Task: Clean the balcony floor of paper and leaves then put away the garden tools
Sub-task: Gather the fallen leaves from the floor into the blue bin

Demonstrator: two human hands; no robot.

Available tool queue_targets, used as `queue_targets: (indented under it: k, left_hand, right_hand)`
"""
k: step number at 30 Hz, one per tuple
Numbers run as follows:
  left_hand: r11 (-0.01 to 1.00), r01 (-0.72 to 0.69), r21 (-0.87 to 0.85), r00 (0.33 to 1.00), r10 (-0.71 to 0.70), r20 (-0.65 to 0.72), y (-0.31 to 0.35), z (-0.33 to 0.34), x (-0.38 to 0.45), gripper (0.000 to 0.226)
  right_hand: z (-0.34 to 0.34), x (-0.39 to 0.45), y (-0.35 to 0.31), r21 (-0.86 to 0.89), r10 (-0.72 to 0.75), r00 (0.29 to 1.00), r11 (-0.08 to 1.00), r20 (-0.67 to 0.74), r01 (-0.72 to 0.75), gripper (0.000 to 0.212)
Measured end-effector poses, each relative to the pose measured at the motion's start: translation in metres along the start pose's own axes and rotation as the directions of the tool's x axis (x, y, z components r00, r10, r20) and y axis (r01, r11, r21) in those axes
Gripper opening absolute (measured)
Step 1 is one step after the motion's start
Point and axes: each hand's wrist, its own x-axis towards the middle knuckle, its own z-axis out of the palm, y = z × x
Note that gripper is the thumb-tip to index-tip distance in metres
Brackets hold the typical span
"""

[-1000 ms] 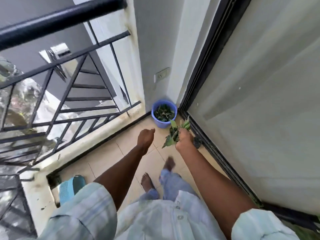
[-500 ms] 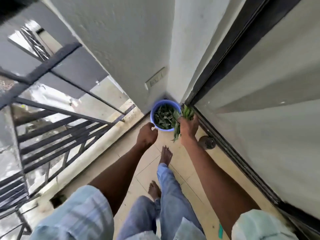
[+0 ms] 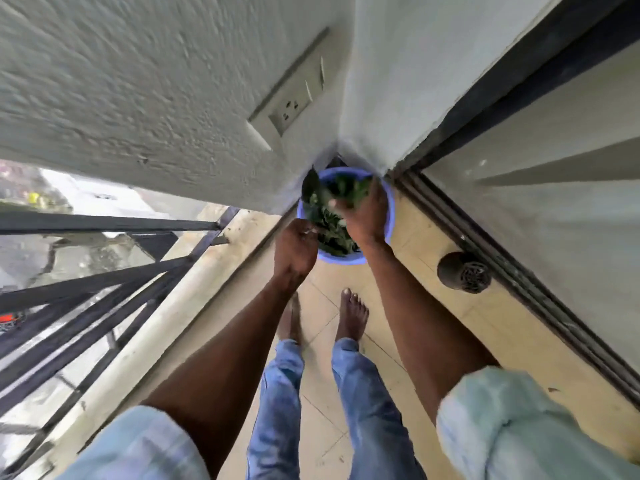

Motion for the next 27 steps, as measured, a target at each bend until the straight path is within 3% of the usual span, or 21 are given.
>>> queue_targets:
  k: [1,3,6,11,16,20,23,27]
  left_hand:
    - [1.000,0.004,0.019,1.000,-0.005,0.011,-0.007,0.002,0.006,0.021]
    - [0.998,0.032,0.059,0.999,-0.034,0.034,-0.016,0.002,0.009,0.024]
    - [0.989,0.077,0.125,0.992,-0.088,0.085,-0.012,-0.006,-0.004,0.033]
    - [0.965,0.070,0.255,0.975,-0.119,0.186,0.031,-0.038,-0.056,0.045]
    - [0.920,-0.160,0.357,0.964,0.068,0.256,0.112,-0.087,-0.144,0.041]
    - [0.875,-0.232,0.424,0.957,0.128,0.261,0.142,-0.104,-0.178,0.036]
    - [0.863,-0.278,0.423,0.942,0.160,0.294,0.162,-0.132,-0.229,0.033]
    - [0.780,-0.407,0.475,0.889,0.219,0.402,0.162,-0.150,-0.258,0.038]
  right_hand:
    - [0.012,0.004,0.017,-0.119,0.099,0.986,0.989,0.137,-0.083,0.117]
    - [0.021,-0.001,0.036,-0.204,0.161,0.962,0.972,0.220,-0.116,0.122]
    - [0.005,-0.029,0.035,-0.151,0.032,0.984,0.989,0.175,-0.005,0.103]
    - [-0.054,-0.100,0.001,-0.235,-0.092,0.969,0.961,0.230,0.147,0.084]
    - [-0.131,-0.180,-0.073,-0.311,-0.101,0.957,0.932,0.273,0.187,0.067]
    - [-0.161,-0.214,-0.109,-0.356,-0.050,0.949,0.920,0.310,0.165,0.050]
    - [-0.199,-0.266,-0.139,-0.350,-0.044,0.970,0.928,0.240,0.129,0.041]
    - [-0.221,-0.321,-0.152,-0.319,0.005,0.989,0.947,0.150,0.044,0.050]
